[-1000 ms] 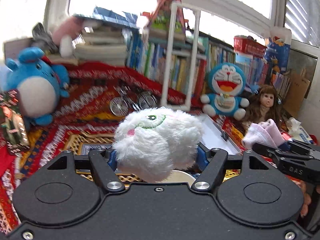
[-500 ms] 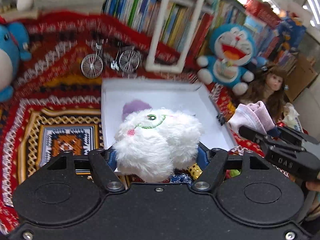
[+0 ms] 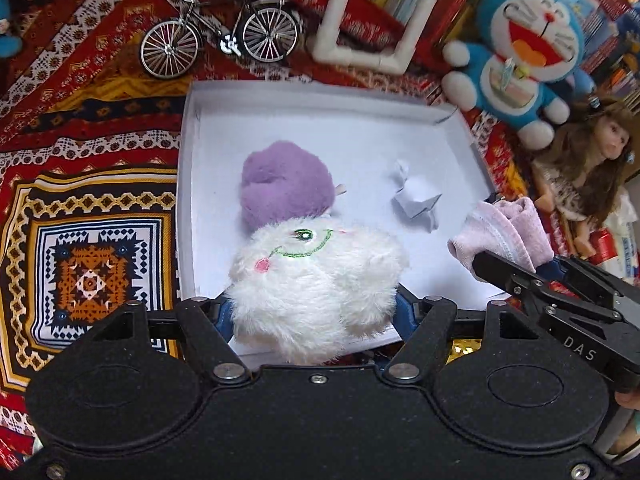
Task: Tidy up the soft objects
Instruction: 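Lower the white plush into the tray with the left tool while the right tool carries the pink fabric, then open the left tool to release the white plush while the right tool releases the pink fabric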
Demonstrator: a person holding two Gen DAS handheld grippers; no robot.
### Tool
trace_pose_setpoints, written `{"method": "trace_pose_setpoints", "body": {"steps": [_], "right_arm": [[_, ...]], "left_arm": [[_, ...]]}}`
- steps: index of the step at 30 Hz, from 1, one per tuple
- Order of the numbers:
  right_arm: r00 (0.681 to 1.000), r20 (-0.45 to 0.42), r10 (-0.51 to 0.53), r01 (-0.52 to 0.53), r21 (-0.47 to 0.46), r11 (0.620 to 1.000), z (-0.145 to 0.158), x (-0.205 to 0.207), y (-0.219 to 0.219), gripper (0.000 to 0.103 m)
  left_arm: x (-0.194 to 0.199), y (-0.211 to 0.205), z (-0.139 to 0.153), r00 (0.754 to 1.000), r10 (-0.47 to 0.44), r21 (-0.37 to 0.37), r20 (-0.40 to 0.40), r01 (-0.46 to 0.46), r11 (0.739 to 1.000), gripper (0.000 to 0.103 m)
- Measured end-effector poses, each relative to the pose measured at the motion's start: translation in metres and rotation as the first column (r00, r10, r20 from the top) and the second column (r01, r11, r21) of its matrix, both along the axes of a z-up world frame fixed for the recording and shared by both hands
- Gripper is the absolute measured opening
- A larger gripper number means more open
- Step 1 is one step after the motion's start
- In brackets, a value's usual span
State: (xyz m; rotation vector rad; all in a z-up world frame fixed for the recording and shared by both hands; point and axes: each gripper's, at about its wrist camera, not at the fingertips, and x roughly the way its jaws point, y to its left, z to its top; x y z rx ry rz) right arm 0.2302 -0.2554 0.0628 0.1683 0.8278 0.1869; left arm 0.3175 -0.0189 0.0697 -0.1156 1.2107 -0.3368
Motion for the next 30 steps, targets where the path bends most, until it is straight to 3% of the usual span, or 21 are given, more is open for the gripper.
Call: {"method": "trace_pose_setpoints", "body": {"steps": [8,30], "right_arm": [[0.999,-0.049,0.002,-0.001,0.029,1.0,-0.018,0.017,0.001,0.053],[0.996,-0.081,-0.041,0.044,0.046,0.998,-0.038,0.039,0.001,0.055]], "left_arm": [[0.018,-0.01,-0.018,1.0,0.006,0.036,-0.027,-0.005,0.999,0.069],[0.033,-0.008,-0.035,0.999,0.032,0.031,-0.038,-0.031,0.999,0.069]]}}
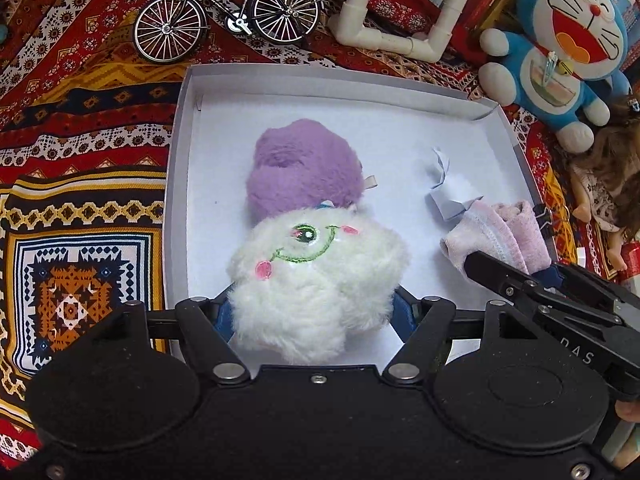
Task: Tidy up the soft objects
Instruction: 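Open the left tool to release the white plush while the right tool releases the pink fabric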
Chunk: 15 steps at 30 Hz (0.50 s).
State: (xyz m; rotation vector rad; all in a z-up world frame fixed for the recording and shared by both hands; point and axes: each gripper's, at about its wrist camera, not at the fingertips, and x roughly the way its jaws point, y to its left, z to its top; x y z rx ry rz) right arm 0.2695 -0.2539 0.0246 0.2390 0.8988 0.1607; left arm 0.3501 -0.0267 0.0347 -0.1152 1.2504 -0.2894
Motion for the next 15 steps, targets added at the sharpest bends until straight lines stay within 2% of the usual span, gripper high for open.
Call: {"method": "trace_pose_setpoints", "body": {"steps": [3,6,15], "right_arm": [[1.0,-0.001,-0.004,0.004,0.009,1.0,0.0,-0.001,-0.001,0.057],[1.0,0.002,-0.011,0.011,0.021,1.0,0.001,-0.003,-0.003,0.067],[0.999,0.04,-0.012,0.01,0.032,0.999,0.016,-0.016,-0.005,0.071]], "left_arm": [[0.0,0.003,0.002,1.0,0.005,-0.018,-0.004,-0.006,1.0,0.07],[-0.002,0.006,0.005,1.0,0.013,-0.037,-0.001,-0.013,0.999,0.076],[-0.017,0.02,0.029,0.997,0.042,-0.079,0.06,-0.037,0.996,0.079]]}}
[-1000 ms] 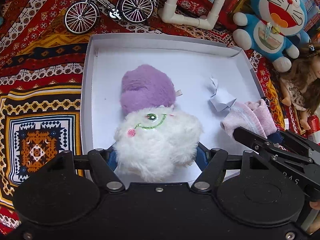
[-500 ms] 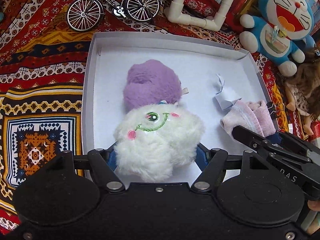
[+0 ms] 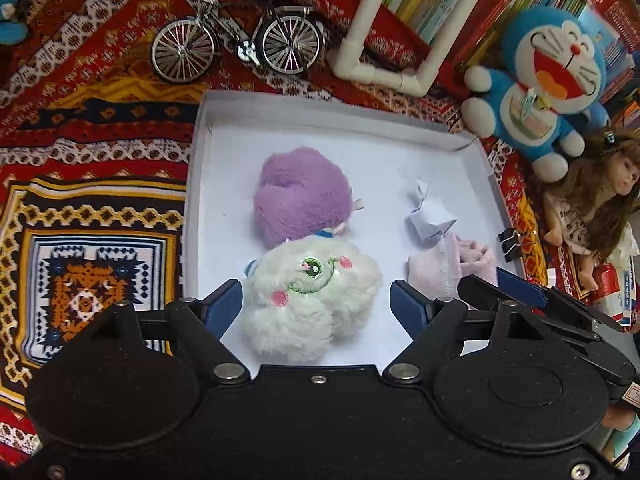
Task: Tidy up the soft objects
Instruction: 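Open the left tool to release the white plush while the right tool releases the pink fabric, then withdraw both open tools from the tray back toward the pile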
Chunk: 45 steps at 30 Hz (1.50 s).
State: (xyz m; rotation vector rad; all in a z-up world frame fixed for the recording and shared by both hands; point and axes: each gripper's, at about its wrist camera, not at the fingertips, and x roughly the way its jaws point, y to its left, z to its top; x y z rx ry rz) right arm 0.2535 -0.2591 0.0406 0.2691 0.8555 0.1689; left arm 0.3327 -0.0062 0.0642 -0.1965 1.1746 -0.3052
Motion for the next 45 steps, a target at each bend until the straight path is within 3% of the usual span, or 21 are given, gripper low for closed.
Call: {"method": "trace_pose_setpoints", "body": {"steps": [12,16,24,33,40,45], "right_arm": [[0.993,0.116,0.031,-0.029,-0.017,0.999,0.03,-0.035,0.004,0.079],[0.986,0.161,0.045,-0.043,-0.02,0.999,0.038,-0.049,0.006,0.086],[0.967,0.246,0.07,-0.064,-0.034,0.997,0.051,-0.077,0.011,0.091],[0.933,0.331,0.145,-0.118,-0.099,0.988,0.054,-0.111,0.028,0.101],[0.908,0.366,0.203,-0.143,-0.184,0.972,0.046,-0.133,0.045,0.103],[0.896,0.381,0.227,-0.147,-0.226,0.963,0.038,-0.145,0.054,0.102]], "left_arm": [[-0.045,0.014,0.038,0.989,-0.018,-0.006,0.15,0.019,1.0,0.083],[-0.064,0.02,0.048,0.978,-0.016,-0.021,0.207,0.021,1.0,0.086],[-0.102,0.033,0.063,0.952,-0.01,-0.03,0.307,0.02,0.999,0.088],[-0.145,0.051,0.061,0.92,0.018,-0.052,0.393,0.003,0.999,0.09],[-0.173,0.065,0.053,0.9,0.071,-0.102,0.431,-0.029,0.994,0.09],[-0.195,0.069,0.039,0.871,0.077,-0.044,0.486,-0.064,0.997,0.091]]}}
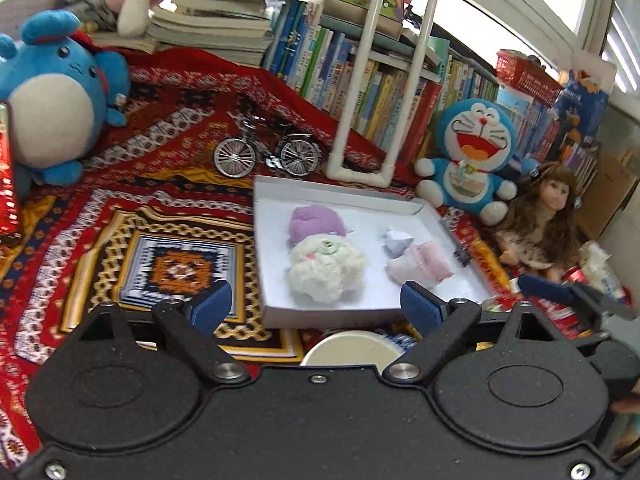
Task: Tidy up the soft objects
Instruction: 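Withdraw both open tools from the tray back toward the pile, then grasp the green gingham cloth with the left tool while the right tool grasps the gold sequined bow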
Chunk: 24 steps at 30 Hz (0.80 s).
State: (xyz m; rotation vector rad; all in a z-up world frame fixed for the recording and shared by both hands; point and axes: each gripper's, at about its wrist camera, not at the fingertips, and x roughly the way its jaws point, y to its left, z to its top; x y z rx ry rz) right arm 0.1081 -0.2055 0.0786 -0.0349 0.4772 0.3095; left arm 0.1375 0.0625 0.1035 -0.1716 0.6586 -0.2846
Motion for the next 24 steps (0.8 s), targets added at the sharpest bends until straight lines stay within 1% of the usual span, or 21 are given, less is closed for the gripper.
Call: {"method": "trace_pose_setpoints", "body": {"steps": [3,8,14,18,22,24], "right_arm": [[1.0,0.017,0.014,-0.013,-0.045,0.999,-0.005,-0.007,0.007,0.1],[0.997,0.06,0.047,-0.039,-0.128,0.991,-0.013,-0.022,0.022,0.099],[0.994,0.084,0.074,-0.058,-0.172,0.983,-0.02,-0.033,0.032,0.098],[0.993,0.088,0.079,-0.061,-0.194,0.979,-0.026,-0.037,0.038,0.096],[0.993,0.086,0.078,-0.059,-0.206,0.977,-0.032,-0.039,0.04,0.095],[0.994,0.084,0.073,-0.053,-0.211,0.976,-0.035,-0.039,0.041,0.094]], "left_arm": [[-0.011,0.002,-0.009,1.0,0.012,0.031,0.015,-0.012,0.999,0.091],[-0.027,0.009,-0.02,0.999,0.035,0.048,0.033,-0.036,0.998,0.091],[-0.042,0.015,-0.032,0.991,0.076,0.089,0.112,-0.086,0.992,0.091],[-0.047,0.021,-0.04,0.986,0.108,0.112,0.127,-0.123,0.986,0.091],[-0.053,0.029,-0.048,0.98,0.14,0.088,0.143,-0.153,0.984,0.095],[-0.057,0.032,-0.049,0.976,0.153,0.084,0.152,-0.167,0.982,0.096]]}}
